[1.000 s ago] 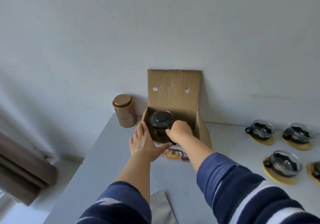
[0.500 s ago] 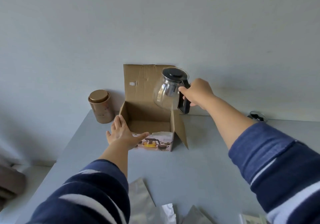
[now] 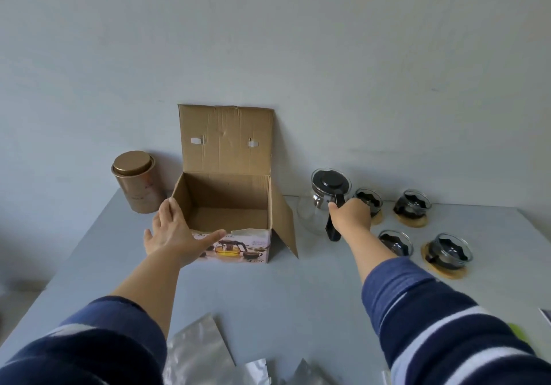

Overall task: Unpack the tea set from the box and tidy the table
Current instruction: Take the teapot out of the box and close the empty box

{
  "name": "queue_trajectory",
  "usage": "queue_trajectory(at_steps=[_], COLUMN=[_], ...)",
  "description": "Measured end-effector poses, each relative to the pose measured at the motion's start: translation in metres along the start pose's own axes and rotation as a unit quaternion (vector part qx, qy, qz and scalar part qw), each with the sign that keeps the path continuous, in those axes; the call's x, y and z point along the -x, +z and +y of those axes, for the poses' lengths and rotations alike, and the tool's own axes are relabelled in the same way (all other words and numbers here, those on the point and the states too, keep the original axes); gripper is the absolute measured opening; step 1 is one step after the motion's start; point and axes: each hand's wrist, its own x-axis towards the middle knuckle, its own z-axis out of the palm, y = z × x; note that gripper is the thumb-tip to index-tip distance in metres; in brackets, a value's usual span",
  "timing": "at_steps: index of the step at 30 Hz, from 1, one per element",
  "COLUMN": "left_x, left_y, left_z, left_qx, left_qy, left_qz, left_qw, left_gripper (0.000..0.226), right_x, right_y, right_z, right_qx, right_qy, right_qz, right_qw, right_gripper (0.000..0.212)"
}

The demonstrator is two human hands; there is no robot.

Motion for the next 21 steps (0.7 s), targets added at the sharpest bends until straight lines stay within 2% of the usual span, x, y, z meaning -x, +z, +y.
queue_trajectory(at_steps=[8, 11, 13, 15, 16, 17, 19, 20, 21], left_x=[-0.002, -0.002, -0.002, -0.001, 0.002, 0.002, 0.001, -0.001, -0.001], left_y=[0.001, 0.001, 0.001, 0.002, 0.001, 0.003, 0.004, 0.005, 0.005], left_z=[0.002, 0.001, 0.0, -0.001, -0.002, -0.004, -0.01, -0.015, -0.019], left_qx=[0.004, 0.003, -0.002, 0.037, 0.083, 0.143, 0.265, 0.318, 0.359], left_qy=[-0.011, -0.009, -0.005, -0.015, -0.039, -0.08, -0.195, -0.252, -0.288], left_qz=[0.007, 0.003, 0.0, 0.028, 0.057, 0.085, 0.101, 0.088, 0.072], left_qw=[1.0, 1.0, 1.0, 0.999, 0.994, 0.983, 0.939, 0.91, 0.885], left_gripper=[0.135, 0.134, 0.13, 0.117, 0.108, 0.101, 0.095, 0.095, 0.092], right_x=[-0.012, -0.014, -0.006, 0.01, 0.021, 0.031, 0.05, 0.056, 0.06], right_y=[0.017, 0.017, 0.017, 0.023, 0.03, 0.04, 0.061, 0.071, 0.078], right_z=[0.014, 0.012, 0.011, 0.009, 0.008, 0.006, 0.001, -0.002, -0.003], right_qx=[-0.02, -0.03, -0.036, -0.017, -0.025, -0.057, -0.153, -0.211, -0.278], right_qy=[0.038, 0.055, 0.063, 0.023, -0.005, -0.018, 0.053, 0.129, 0.211], right_qz=[0.009, -0.002, 0.038, 0.113, 0.123, 0.1, -0.032, -0.103, -0.157], right_qw=[0.999, 0.998, 0.997, 0.993, 0.992, 0.993, 0.986, 0.963, 0.924], right_gripper=[0.04, 0.05, 0.06, 0.052, 0.044, 0.04, 0.042, 0.047, 0.049])
